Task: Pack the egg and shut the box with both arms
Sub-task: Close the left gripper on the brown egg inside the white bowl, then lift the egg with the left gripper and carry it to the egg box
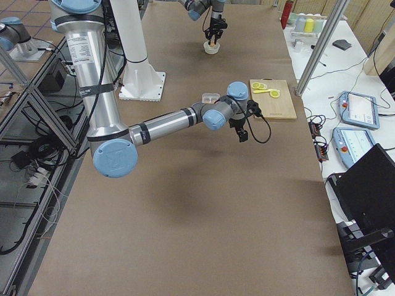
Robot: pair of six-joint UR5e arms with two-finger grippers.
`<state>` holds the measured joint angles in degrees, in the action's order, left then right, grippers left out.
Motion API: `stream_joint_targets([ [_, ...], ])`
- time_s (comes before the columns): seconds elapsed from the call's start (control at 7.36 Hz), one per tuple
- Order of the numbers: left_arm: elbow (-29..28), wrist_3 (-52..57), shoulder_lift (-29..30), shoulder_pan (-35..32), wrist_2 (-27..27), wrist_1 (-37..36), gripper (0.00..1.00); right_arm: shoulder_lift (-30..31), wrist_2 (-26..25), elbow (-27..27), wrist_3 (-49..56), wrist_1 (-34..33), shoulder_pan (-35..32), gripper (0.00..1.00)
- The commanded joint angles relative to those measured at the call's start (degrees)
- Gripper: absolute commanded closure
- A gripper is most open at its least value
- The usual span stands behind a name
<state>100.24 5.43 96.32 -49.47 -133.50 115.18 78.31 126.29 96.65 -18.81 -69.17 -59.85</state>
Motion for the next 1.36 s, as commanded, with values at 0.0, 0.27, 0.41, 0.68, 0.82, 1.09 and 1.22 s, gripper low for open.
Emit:
stream_joint_targets([
  [0.0,-0.3,-10.9,0.62,-2.56,-4.3,9.38,1.0,0.0,-0.17,0.03,0.0,0.0,0.0,0.0],
  [0.27,-5.19,-26.37,4.81,-2.03,-4.31,23.79,1.0,0.0,-0.17,0.03,0.0,0.09,0.0,0.0],
  [0.41,-9.58,-34.88,10.06,-1.08,-4.31,29.78,1.0,0.0,-0.17,0.11,0.0,0.09,0.0,0.0],
  [0.68,-16.1,-50.2,18.52,6.72,1.53,42.09,1.0,0.0,-0.17,0.12,0.0,0.09,0.0,0.0],
  [0.82,-16.3,-53.74,19.08,13.72,11.41,47.89,1.0,0.0,-0.17,0.12,0.0,0.09,0.0,0.0],
  [1.09,-16.82,-57.19,23.89,25.6,28.67,55.3,1.0,-0.09,-0.26,0.12,-0.09,0.09,0.0,0.0],
  [1.22,-18.39,-57.2,27.14,27.83,31.7,58.2,1.0,-0.09,-0.26,0.12,0.0,0.09,0.0,0.0],
])
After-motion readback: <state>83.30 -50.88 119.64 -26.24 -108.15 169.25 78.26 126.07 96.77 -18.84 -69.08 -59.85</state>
